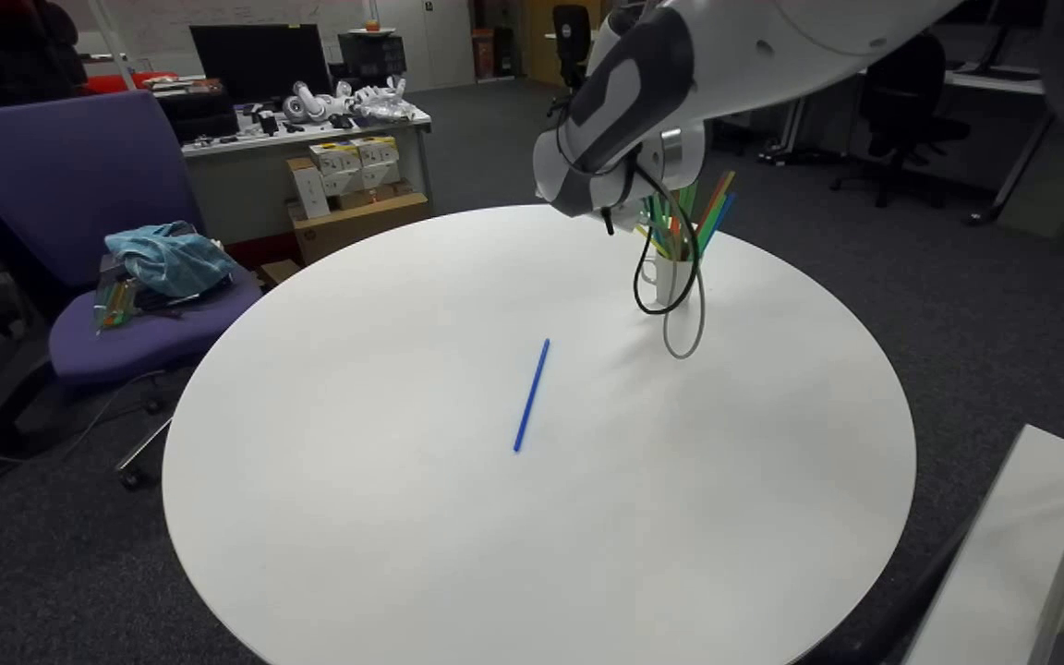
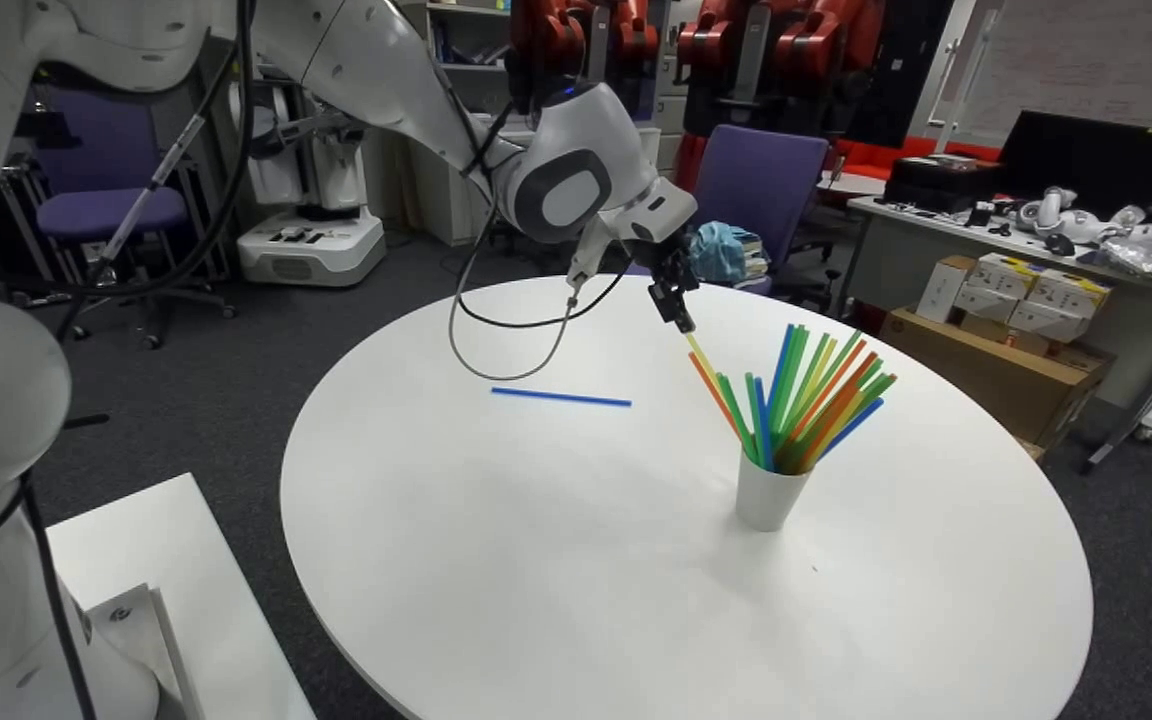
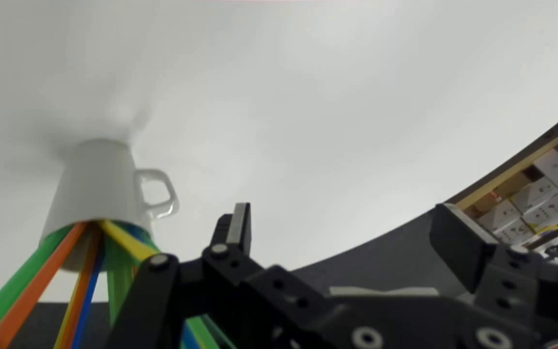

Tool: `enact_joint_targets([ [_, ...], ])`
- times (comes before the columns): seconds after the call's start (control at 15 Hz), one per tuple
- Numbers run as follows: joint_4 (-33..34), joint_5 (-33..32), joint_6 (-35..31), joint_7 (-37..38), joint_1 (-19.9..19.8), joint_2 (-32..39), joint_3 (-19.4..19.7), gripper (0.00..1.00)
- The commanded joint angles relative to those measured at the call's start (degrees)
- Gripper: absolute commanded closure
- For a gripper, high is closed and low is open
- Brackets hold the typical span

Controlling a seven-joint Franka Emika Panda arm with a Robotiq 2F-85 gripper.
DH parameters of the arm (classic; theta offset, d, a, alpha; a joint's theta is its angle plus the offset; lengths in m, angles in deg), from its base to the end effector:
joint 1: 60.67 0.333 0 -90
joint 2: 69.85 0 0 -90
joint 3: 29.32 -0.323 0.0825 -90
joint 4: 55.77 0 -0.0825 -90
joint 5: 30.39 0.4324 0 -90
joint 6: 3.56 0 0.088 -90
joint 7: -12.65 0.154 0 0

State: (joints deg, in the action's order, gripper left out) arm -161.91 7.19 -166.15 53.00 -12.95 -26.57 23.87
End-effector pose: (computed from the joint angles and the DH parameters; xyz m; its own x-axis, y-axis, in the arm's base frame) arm 0.7385 -0.0362 0.2512 0.3388 -0.8001 0.4951 -0.7862 -0.5298 -0.3181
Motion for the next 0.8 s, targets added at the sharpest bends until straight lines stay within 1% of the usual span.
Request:
enact_joint_targets([
  [0.0,-0.8,-4.5,-0.2,-2.6,-10.7,-9.8,-15.0,0.0],
  [0.13,-1.0,-4.8,0.8,-3.9,-16.6,-12.0,-23.2,0.0],
  [0.2,-0.4,1.2,2.8,-8.9,-17.0,-11.2,-24.3,0.0],
  [0.27,-0.5,2.7,3.6,-11.0,-19.6,-11.8,-27.8,0.0],
  [0.33,-1.0,-0.9,3.8,-9.9,-25.1,-13.4,-34.2,0.0],
  [0.47,-0.9,-1.7,6.3,-11.0,-31.6,-13.4,-42.0,0.0],
  [0.53,-0.9,-2.4,8.8,-10.9,-33.6,-12.8,-44.3,0.0],
  [0.6,-0.9,-4.0,11.9,-9.5,-35.0,-12.3,-45.4,0.0],
  [0.67,-1.1,-6.4,13.9,-7.2,-35.3,-11.4,-45.4,0.0],
  [0.73,-1.7,-9.5,14.6,-4.0,-34.7,-10.9,-44.6,0.0],
])
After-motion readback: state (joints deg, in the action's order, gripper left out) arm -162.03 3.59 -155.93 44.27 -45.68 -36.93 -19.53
